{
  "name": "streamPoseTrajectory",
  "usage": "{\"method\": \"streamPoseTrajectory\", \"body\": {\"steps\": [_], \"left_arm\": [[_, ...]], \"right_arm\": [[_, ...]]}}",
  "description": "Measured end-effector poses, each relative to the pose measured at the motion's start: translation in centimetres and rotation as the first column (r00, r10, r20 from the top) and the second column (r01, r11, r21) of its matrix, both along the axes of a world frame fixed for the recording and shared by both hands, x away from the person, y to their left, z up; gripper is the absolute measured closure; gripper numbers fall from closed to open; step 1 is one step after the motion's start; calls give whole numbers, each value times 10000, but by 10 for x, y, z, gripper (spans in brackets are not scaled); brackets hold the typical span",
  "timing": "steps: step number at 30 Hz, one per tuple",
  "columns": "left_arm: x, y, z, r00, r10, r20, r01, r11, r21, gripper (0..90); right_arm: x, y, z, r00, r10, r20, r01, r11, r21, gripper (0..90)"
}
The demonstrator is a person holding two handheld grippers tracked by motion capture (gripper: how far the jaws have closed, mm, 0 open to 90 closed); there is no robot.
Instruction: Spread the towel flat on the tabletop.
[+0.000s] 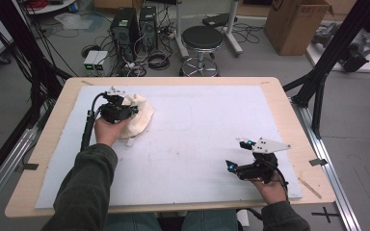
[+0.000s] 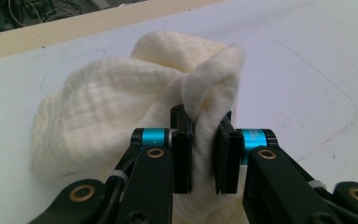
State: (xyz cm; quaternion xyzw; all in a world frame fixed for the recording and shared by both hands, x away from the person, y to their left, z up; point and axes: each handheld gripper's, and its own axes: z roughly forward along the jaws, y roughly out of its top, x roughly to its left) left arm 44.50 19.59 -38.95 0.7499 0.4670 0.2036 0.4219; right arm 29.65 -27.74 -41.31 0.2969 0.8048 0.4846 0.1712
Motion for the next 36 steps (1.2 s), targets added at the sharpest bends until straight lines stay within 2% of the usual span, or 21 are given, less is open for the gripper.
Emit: {"method": "streamPoseTrajectory", "body": {"steps": [17,25,36], "left_arm": [[-15,-7,17,9976,-559,411,572,9979,-309,795],[-27,-16,27,9919,-1066,687,1099,9929,-456,795],[-40,-24,37,9826,-1514,1072,1586,9853,-629,795]], "right_arm": [[-1,-2,1,10000,-33,84,33,10000,-3,106],[-1,-2,1,9999,-77,107,77,10000,10,106],[-1,-3,1,9999,-80,147,79,10000,28,106]]}}
